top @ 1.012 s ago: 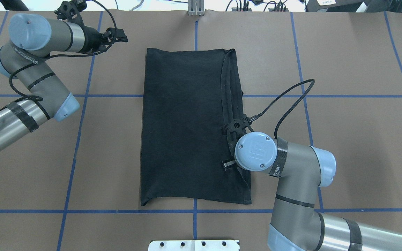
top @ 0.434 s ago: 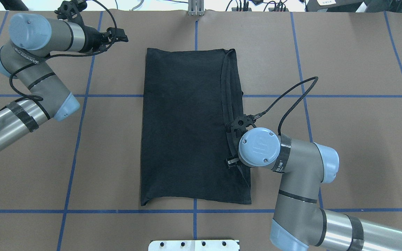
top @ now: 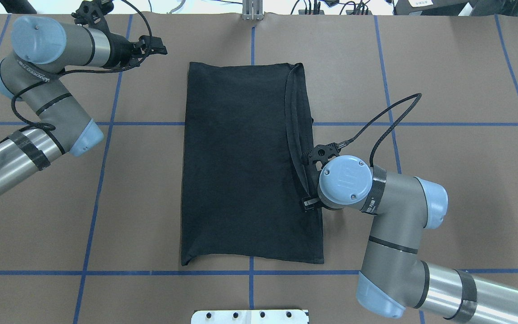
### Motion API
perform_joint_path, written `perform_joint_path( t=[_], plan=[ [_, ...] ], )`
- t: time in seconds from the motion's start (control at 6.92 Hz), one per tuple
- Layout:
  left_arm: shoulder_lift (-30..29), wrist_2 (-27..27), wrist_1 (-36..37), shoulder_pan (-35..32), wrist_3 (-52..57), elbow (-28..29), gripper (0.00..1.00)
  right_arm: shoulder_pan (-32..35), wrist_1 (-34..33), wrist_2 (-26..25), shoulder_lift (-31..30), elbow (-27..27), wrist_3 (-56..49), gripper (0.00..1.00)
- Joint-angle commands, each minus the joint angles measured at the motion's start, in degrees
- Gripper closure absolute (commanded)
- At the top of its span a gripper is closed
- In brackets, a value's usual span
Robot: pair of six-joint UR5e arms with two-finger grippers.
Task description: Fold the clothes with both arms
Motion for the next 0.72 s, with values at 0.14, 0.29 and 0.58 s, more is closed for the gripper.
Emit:
perform_joint_path(
  t=[0.14, 0.29, 0.58],
  plan=[
    [0.06, -0.19, 0.62, 0.12, -0.14, -0.36, 0.00, 2.42, 0.23, 2.37, -1.58, 0.36, -1.74, 0.02],
    [0.06, -0.19, 0.71, 0.12, -0.05, -0.36, 0.00, 3.73, 0.14, 4.12, -1.15, 0.80, -1.74, 0.02],
    [0.15, -0.27, 0.71, 0.12, 0.04, -0.36, 0.00, 6.55, 0.14, 5.72, 1.91, 0.72, -2.00, 0.01]
  ],
)
